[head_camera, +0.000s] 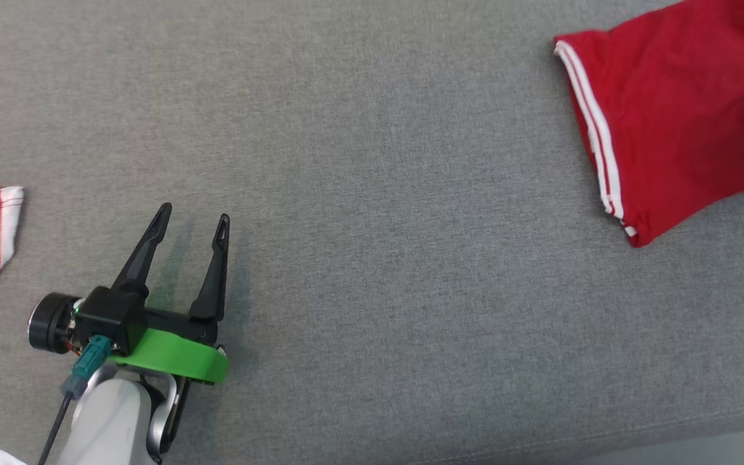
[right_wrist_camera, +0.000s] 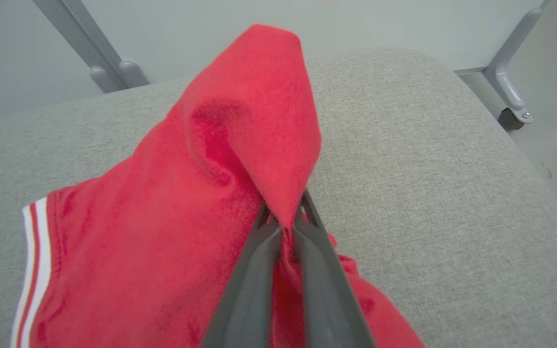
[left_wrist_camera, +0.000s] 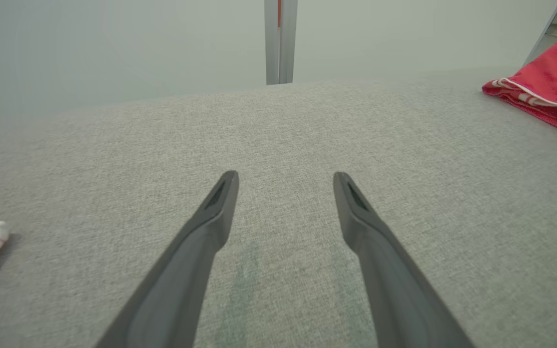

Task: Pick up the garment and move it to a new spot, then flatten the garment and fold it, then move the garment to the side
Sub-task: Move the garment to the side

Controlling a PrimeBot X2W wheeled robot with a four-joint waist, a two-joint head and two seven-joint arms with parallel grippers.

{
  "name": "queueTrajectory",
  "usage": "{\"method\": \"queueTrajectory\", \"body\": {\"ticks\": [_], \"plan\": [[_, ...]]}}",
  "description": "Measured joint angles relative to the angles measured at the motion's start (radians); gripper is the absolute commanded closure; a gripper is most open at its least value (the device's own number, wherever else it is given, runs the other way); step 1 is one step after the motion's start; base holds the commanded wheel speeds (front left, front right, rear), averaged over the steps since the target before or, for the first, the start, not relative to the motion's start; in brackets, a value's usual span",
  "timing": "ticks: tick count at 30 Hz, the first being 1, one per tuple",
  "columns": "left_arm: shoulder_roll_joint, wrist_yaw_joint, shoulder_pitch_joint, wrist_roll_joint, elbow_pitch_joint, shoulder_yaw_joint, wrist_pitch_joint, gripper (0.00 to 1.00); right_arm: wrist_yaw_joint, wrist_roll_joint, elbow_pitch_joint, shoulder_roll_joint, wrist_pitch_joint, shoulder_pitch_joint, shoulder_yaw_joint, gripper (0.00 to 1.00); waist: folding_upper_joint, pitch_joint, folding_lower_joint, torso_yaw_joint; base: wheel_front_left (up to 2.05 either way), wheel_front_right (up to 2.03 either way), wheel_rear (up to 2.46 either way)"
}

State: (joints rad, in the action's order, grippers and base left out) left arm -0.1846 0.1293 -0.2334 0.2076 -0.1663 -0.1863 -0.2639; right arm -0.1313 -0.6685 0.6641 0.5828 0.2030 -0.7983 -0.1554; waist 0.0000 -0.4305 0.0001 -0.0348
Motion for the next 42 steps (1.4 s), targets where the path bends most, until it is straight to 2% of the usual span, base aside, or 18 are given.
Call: {"method": "queueTrajectory", "body": {"ticks": [4,9,19,20,21,22,26,30,32,37,42], "plan": [[-0.04,0.0,-0.037,-0.008,-0.001,-0.025,0.0,0.0,0.0,0.058,0.109,0.011,-0.087,-0.072,0.062,1.0,0.0001,-0.08,0.0,-0.033,0.0,0.0,0.0],[-0.056,0.0,-0.038,-0.009,0.023,-0.036,-0.002,0.0,0.0,0.096,0.229,0.023,-0.167,-0.16,0.124,1.0,0.0001,-0.16,0.0,-0.063,0.0,0.0,0.0],[-0.059,0.003,-0.02,-0.012,0.072,-0.015,-0.015,0.0,-0.001,0.215,0.415,0.093,-0.276,-0.283,0.168,1.0,0.0001,-0.216,-0.0002,-0.06,0.0,0.0,0.0],[-0.058,0.003,-0.019,-0.012,0.072,-0.014,-0.015,0.0,0.0,0.232,0.425,0.099,-0.287,-0.294,0.167,0.6,0.0001,-0.215,-0.0002,-0.057,0.0,0.0,0.0],[-0.055,0.003,-0.018,-0.012,0.072,-0.012,-0.015,0.0,0.0,0.252,0.433,0.104,-0.312,-0.303,0.167,0.07,0.0001,-0.214,-0.0001,-0.054,0.0,0.0,0.0],[-0.051,0.003,-0.018,-0.012,0.072,-0.01,-0.015,0.0,0.0,0.271,0.451,0.105,-0.34,-0.313,0.172,0.0,0.0,-0.211,-0.0002,-0.052,0.0,0.0,0.0],[-0.036,0.002,-0.013,-0.012,0.068,0.002,-0.01,0.0,0.0,0.385,0.468,0.115,-0.44,-0.34,0.171,0.0,0.0,-0.196,-0.0002,-0.047,0.0,0.0,0.0],[-0.012,-0.002,-0.005,-0.006,0.052,0.02,-0.004,0.0,0.0,0.456,0.368,0.072,-0.461,-0.33,0.184,0.0,0.0,-0.166,-0.0001,-0.043,0.0,0.0,0.0],[0.014,-0.002,-0.001,-0.001,0.045,0.029,-0.002,0.0,0.0,0.484,0.224,0.044,-0.465,-0.279,0.215,0.0,0.0,-0.144,0.0,-0.039,0.0,0.0,0.0],[0.067,-0.002,0.044,0.013,0.021,0.06,0.0,0.0,0.0,0.512,-0.078,-0.041,-0.466,-0.005,0.298,0.0,0.0,-0.067,0.0,-0.024,0.0,0.0,0.0],[0.092,-0.002,0.09,0.019,0.011,0.095,0.0,0.0,0.0,0.543,-0.308,-0.132,-0.466,0.241,0.353,0.0,0.0,0.022,0.0,-0.006,0.0,0.0,0.0]]}}
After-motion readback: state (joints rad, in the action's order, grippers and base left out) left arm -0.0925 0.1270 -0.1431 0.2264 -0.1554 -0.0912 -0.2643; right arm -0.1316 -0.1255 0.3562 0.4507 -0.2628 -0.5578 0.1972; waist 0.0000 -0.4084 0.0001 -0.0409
